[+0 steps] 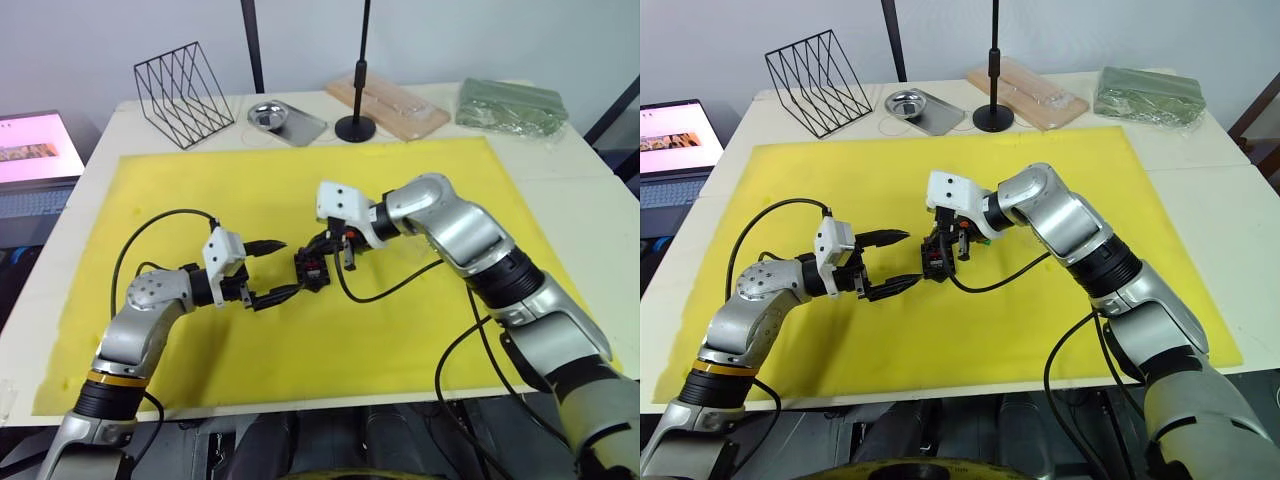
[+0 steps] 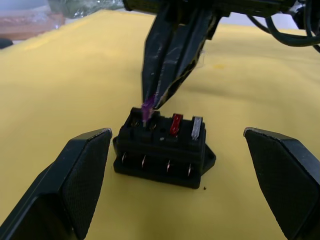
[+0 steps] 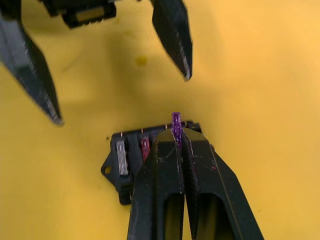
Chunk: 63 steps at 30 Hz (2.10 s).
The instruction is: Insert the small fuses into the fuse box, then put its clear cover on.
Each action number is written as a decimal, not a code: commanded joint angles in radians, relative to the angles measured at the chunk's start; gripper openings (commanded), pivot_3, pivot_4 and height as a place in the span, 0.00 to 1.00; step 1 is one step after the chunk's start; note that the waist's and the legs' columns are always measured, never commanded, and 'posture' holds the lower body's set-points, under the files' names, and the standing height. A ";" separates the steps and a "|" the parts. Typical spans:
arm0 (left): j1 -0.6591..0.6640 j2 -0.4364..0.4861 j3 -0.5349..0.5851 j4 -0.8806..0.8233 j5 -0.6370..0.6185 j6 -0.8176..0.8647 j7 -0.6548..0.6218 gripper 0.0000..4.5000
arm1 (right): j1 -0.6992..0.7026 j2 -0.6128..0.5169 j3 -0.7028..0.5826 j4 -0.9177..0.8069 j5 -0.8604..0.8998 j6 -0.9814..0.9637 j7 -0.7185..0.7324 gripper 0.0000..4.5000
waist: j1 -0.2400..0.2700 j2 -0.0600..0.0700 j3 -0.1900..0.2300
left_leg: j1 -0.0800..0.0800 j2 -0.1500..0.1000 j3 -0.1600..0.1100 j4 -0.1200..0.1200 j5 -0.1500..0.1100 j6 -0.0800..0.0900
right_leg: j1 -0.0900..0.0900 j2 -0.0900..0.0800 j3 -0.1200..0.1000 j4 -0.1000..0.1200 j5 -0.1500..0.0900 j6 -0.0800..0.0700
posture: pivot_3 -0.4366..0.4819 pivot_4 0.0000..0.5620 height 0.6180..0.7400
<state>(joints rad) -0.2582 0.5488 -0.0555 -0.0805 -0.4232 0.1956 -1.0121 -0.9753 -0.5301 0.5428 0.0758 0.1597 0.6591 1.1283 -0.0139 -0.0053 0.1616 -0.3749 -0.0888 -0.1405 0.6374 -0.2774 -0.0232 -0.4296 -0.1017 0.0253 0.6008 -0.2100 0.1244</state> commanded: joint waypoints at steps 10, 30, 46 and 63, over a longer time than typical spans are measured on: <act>0.001 0.004 0.018 -0.006 0.003 -0.022 -0.014 1.00 | 0.006 0.013 -0.020 0.007 -0.051 -0.057 0.035 0.01 | 0.000 0.000 0.000 | 0.000 0.000 0.000 0.000 0.000 0.000 | 0.000 0.000 0.000 0.000 0.000 0.000 | 0.48 0.27 1.00; -0.005 0.000 0.015 0.016 0.011 -0.043 -0.019 1.00 | 0.002 0.048 -0.018 0.083 -0.105 -0.124 0.059 0.01 | -0.001 0.000 0.000 | 0.000 0.000 0.000 0.000 0.000 -0.001 | 0.000 0.000 0.000 0.000 0.000 0.000 | 0.48 0.27 1.00; -0.007 0.006 0.012 0.017 0.013 -0.047 -0.037 1.00 | -0.035 0.060 -0.044 0.107 -0.105 -0.120 0.104 0.01 | -0.001 0.000 0.000 | 0.001 0.000 0.000 0.000 0.000 -0.001 | 0.000 0.000 0.000 0.001 0.000 0.000 | 0.48 0.27 1.00; -0.017 0.004 0.014 0.032 0.025 -0.056 -0.052 1.00 | -0.069 0.060 -0.038 0.134 -0.121 -0.157 0.181 0.01 | -0.002 0.000 0.000 | 0.001 0.000 0.000 -0.001 0.000 -0.001 | 0.000 0.000 0.000 0.001 0.000 0.000 | 0.48 0.27 1.00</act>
<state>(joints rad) -0.2646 0.5487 -0.0570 -0.0396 -0.4014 0.1602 -1.0633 -1.0337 -0.4722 0.5070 0.2188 0.0488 0.5317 1.3031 -0.0155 -0.0050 0.1615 -0.3743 -0.0889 -0.1407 0.6368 -0.2771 -0.0244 -0.4300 -0.1017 0.0254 0.6013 -0.2100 0.1242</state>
